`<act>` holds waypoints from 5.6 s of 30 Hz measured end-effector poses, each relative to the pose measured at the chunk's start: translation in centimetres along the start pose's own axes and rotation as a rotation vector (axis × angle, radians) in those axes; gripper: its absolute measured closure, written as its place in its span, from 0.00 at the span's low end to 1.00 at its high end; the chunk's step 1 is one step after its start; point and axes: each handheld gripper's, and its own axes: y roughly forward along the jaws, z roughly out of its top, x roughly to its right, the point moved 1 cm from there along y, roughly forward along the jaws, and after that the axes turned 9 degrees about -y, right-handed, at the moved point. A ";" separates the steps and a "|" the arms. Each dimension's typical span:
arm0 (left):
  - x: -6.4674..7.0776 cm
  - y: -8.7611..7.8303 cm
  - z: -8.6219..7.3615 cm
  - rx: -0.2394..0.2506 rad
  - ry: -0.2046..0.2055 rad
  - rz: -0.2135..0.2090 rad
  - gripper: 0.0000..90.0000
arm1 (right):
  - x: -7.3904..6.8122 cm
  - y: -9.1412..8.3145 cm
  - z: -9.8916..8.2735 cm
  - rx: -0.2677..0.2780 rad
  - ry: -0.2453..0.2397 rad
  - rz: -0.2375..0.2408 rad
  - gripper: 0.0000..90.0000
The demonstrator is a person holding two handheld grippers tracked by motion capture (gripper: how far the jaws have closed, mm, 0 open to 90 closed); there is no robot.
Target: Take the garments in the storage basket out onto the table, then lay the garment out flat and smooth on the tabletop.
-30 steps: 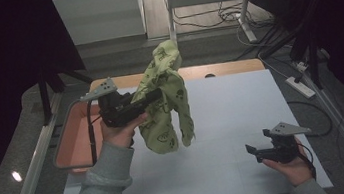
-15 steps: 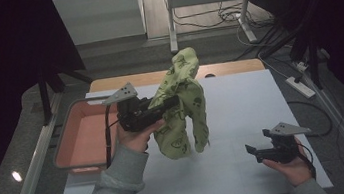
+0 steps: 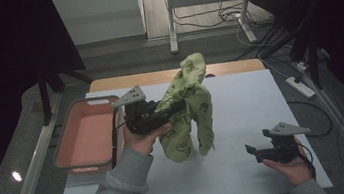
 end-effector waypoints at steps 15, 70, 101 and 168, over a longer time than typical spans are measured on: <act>0.2 2.5 -1.7 -0.053 -0.024 -0.047 0.78 | 0.1 -0.1 0.0 0.003 0.005 -0.003 0.13; -4.3 7.1 -10.1 -0.395 -0.088 0.026 0.76 | 0.0 -0.1 0.0 0.005 -0.002 -0.004 0.13; -3.3 5.7 -10.0 -0.340 -0.091 0.061 0.17 | 0.0 -0.1 0.1 0.008 0.000 -0.003 0.13; -3.9 -2.4 -12.6 -0.269 -0.089 0.122 0.23 | -7.8 0.2 5.2 0.098 -0.177 0.155 0.16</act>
